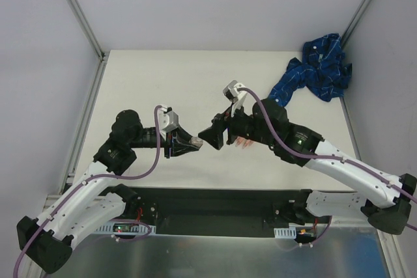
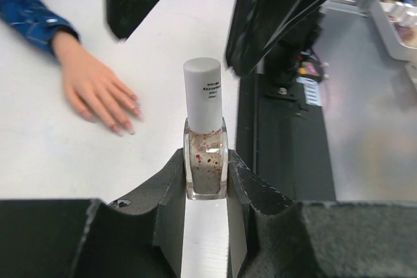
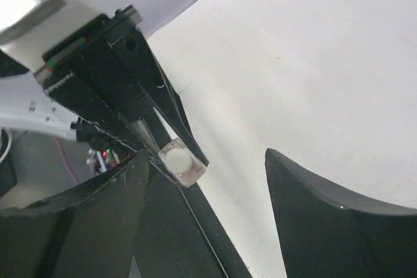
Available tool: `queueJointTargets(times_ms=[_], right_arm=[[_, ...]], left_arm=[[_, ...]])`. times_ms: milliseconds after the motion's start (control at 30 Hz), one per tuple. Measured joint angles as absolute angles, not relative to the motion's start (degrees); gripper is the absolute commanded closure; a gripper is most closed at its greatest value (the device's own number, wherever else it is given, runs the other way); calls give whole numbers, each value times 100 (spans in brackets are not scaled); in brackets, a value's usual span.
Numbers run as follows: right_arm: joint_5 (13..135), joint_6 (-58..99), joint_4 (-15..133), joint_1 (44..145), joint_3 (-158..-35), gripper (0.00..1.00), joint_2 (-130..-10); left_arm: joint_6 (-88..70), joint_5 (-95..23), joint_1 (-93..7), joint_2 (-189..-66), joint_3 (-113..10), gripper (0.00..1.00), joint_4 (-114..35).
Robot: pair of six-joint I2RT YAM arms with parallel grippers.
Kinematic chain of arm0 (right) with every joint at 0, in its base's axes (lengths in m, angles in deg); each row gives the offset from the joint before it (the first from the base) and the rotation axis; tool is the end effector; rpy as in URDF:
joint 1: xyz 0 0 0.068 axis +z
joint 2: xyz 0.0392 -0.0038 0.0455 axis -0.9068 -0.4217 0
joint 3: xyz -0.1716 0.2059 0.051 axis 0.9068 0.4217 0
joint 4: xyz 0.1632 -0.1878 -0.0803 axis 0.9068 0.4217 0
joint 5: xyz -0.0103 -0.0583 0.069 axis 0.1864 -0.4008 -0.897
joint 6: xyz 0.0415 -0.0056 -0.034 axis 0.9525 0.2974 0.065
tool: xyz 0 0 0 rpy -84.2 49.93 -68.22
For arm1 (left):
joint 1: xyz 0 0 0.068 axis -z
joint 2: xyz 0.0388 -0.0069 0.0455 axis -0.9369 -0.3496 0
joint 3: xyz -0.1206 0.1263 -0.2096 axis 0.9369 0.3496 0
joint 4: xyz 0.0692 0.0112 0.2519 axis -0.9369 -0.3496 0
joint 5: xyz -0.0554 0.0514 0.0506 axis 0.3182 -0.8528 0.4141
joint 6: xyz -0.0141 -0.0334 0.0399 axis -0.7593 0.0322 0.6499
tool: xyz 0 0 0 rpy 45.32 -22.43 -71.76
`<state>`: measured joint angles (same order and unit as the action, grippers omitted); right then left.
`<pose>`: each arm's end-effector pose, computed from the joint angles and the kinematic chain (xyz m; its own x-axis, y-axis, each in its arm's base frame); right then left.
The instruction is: Paint the nails
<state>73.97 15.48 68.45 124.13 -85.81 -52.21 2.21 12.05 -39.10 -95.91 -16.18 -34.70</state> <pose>0.1261 0.2197 0.3985 -0.1017 -0.1178 -0.9878 -0.9148 0.4012 0.0463 0.1333 -0.1128 0.3262 -0.0112 -0.0009 -0.9999 0.9985 0.0537 -0.0112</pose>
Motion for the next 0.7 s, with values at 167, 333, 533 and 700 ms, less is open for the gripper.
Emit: queueJointTargets(times_ms=[167, 333, 533, 700], right_arm=[[9003, 1937, 7497, 13066, -9176, 26, -5221], [10155, 2344, 8034, 13480, -10050, 31, -5794], [10778, 2774, 8319, 13611, -10284, 38, -6393], [10826, 2958, 8404, 13619, -10284, 47, -6640]], left_arm=[[442, 545, -3910, -9521, -1618, 100, -3619], [534, 182, -3910, -9504, -1618, 100, -3713], [545, -21, -3910, -9451, -1618, 100, -3748], [549, -133, -3910, -9425, -1618, 100, -3754]])
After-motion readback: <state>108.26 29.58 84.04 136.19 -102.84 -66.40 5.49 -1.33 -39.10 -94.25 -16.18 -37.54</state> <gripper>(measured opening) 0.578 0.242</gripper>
